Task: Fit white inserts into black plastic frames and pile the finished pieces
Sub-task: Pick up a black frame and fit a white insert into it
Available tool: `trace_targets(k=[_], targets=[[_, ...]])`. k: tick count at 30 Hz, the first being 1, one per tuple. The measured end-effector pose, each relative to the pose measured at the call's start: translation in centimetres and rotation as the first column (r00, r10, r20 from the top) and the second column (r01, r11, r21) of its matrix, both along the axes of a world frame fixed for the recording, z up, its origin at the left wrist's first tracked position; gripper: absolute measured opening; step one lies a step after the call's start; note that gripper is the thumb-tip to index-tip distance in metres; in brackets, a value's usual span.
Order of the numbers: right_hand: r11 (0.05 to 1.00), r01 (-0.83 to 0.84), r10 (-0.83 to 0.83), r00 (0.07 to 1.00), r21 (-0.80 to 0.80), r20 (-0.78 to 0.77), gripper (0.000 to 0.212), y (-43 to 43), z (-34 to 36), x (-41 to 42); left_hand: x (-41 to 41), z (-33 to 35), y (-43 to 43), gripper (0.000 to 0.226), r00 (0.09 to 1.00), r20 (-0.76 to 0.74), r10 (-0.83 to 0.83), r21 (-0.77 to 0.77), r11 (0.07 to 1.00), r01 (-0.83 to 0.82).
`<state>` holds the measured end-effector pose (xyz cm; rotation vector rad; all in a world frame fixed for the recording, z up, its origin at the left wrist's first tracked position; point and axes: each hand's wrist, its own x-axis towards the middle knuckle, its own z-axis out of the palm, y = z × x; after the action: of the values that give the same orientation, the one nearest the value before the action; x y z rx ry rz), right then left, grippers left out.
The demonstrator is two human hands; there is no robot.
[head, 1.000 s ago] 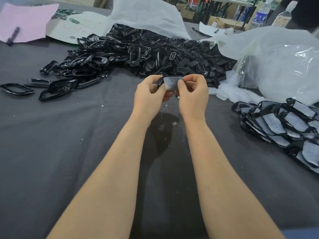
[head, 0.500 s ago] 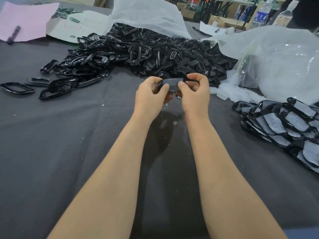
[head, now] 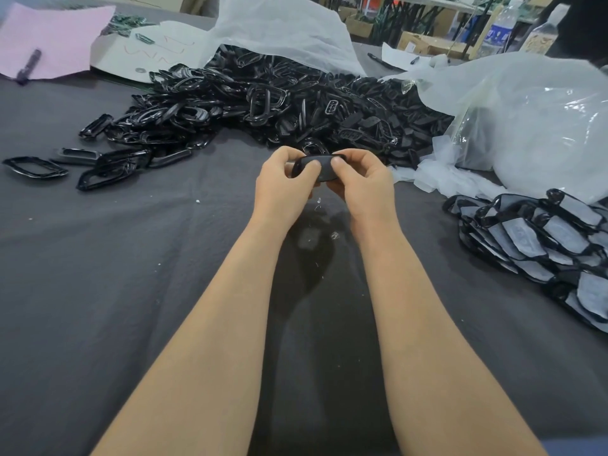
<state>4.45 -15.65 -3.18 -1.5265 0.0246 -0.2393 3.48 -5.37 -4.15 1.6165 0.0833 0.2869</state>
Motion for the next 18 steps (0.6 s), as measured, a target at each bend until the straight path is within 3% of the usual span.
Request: trace_targets(k=[4,7,9,14,18], targets=[[0.997,-0.007,0.009,1.0,-0.072,0.021,0.011,0.46,0.03,-0.24,-0.02,0.18,-0.14,0.019,0.999,0.026,-0.024,-0.112,0.993,0.026],[0.968,0.049,-0.034,0.997,-0.248,0.066,0.004,0.54,-0.16,-0.36,0.01,0.19,-0.13,0.019,1.0,0.011,-0.005,-0.202,0.979,0.007],[0.958,0.056,-0.037,0.997,-0.283,0.073,0.004,0.54,-0.18,-0.43,0.04,0.14,-0.26,0.018,1.0,0.007,-0.013,-0.235,0.972,0.015],[0.998,0.03,-0.032,0.998,-0.049,-0.05,0.01,0.45,-0.14,-0.4,0.08,0.04,-0.56,0.017,1.0,0.001,-0.03,-0.226,0.974,0.03],[0.998,0.051,-0.049,0.994,0.024,-0.093,0.016,0.62,-0.13,-0.34,0.14,-0.06,-0.55,0.02,1.0,-0.003,-0.023,-0.217,0.976,0.022]])
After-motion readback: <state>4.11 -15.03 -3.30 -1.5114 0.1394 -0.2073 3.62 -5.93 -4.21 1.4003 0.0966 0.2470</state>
